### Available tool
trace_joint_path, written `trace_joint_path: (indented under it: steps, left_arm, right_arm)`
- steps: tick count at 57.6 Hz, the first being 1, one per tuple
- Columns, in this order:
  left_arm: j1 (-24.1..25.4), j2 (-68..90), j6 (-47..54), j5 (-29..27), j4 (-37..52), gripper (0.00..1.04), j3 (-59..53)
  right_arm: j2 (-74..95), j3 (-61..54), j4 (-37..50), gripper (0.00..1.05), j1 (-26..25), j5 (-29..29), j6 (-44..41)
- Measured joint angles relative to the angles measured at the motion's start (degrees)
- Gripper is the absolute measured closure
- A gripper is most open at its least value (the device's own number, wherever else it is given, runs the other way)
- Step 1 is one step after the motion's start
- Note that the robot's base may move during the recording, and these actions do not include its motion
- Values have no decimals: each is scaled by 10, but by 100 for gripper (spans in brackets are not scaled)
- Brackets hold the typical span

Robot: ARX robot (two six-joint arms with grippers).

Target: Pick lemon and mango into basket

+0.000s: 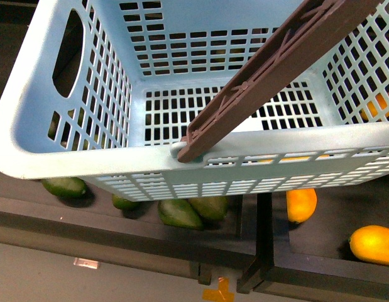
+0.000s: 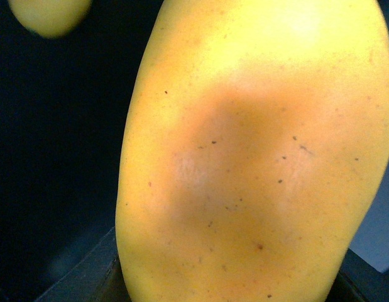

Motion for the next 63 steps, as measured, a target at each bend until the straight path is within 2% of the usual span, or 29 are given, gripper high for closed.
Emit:
trace_joint_path:
  steps: [6, 13, 24, 29, 38, 63]
  left_arm:
    - [0, 0, 0, 0, 0, 100, 0]
    - [0, 0, 0, 0, 0, 100, 0]
    - [0, 0, 0, 0, 0, 100, 0]
    - [0, 0, 0, 0, 0, 100, 0]
    - [0, 0, 0, 0, 0, 100, 0]
    - [0, 0, 0, -1, 0, 100, 0]
  right_arm:
    - [-120, -31, 6, 49, 9, -55, -101]
    - [-256, -57, -9, 49, 47, -105, -178]
    - [-370, -80, -17, 49, 115, -136, -209]
    - [-414, -92, -23, 49, 161, -137, -216]
    - [-433, -107, -24, 49, 209, -135, -222]
    - [-424, -122, -23, 50, 273, -114, -232]
